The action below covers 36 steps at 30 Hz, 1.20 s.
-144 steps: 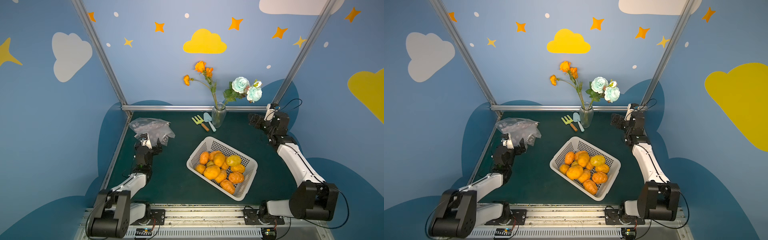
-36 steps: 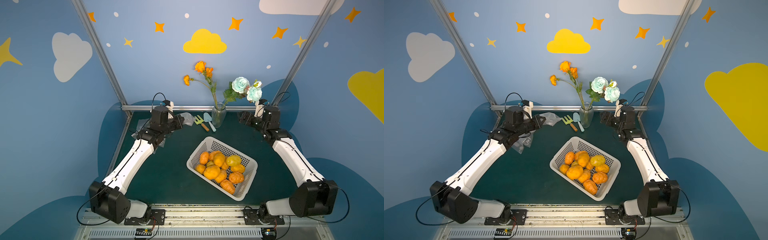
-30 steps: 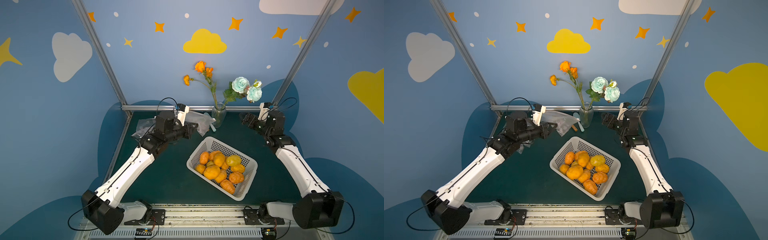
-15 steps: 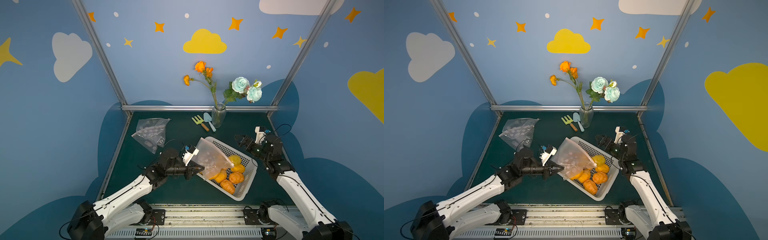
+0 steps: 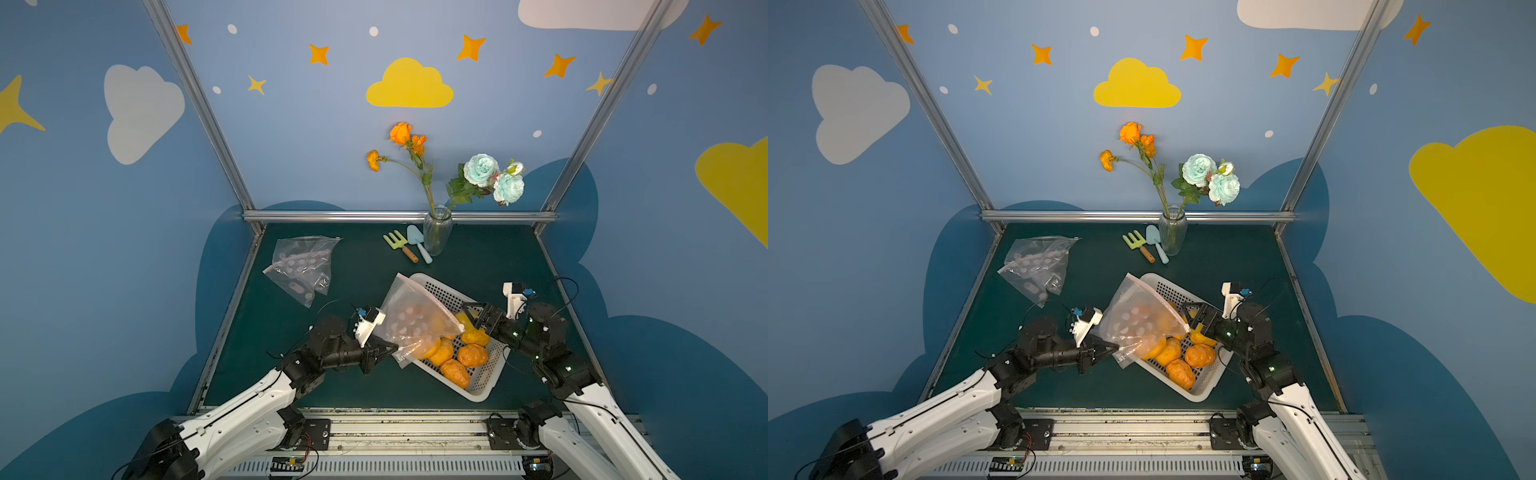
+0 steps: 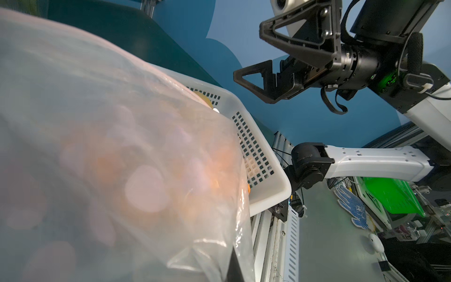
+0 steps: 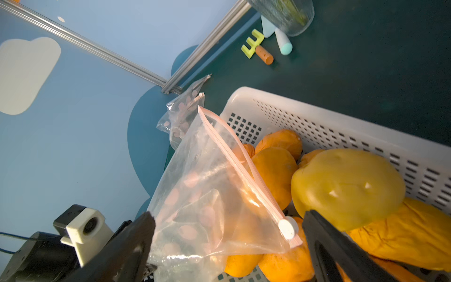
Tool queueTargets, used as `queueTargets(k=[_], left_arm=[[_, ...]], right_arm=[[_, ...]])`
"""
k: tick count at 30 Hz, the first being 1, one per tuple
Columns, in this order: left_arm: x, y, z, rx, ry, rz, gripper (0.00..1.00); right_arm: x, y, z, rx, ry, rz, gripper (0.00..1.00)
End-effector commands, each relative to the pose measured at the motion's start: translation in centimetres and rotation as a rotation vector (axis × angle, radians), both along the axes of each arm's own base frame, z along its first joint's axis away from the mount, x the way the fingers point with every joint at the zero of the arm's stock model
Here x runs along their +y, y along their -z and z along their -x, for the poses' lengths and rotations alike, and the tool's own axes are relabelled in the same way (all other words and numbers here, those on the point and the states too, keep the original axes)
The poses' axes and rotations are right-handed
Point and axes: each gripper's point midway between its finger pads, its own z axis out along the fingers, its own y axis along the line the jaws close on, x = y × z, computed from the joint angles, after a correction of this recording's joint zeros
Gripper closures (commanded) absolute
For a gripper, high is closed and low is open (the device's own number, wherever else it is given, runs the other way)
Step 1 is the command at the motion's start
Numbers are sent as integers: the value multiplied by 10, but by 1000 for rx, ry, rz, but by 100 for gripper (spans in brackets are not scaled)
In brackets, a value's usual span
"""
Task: Put the potatoes into a zipper bag and zip it
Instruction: Adjust the zipper food storage bag in the basket.
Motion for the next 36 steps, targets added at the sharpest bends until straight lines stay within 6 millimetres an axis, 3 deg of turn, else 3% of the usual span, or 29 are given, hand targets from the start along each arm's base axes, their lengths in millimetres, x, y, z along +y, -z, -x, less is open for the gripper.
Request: queueTargets(k=[1,5,9,15,23,26,33,34,36], left_arm=[[1,-9,-4,-21,-29,37,98],[5,-1,-6,-8,-62,25,98],[8,5,-9,4,-89,16,98],[9,7,-8,13,-96,16,98],[10,6,-9,8,-101,19,98],[10,7,-9,9,-104,18,98],[12,6,-11,15,-121,17,98],[13,6,-12,19,-130,14,96],[19,8,-17,42,-186,-5,75]], right_arm=[[12,23,5,91,-26,-12,5],[24,45,6,160,-47,-5,16],[31,63,7,185,-45,3,19],[32,57,6,138,-29,-3,27],[35,61,-1,128,-15,10,46],[40,60,-7,130,-27,23,69],[35,55,-16,103,-4,84,99],[35,51,-17,90,-3,87,100],[33,43,-18,64,-2,102,100]])
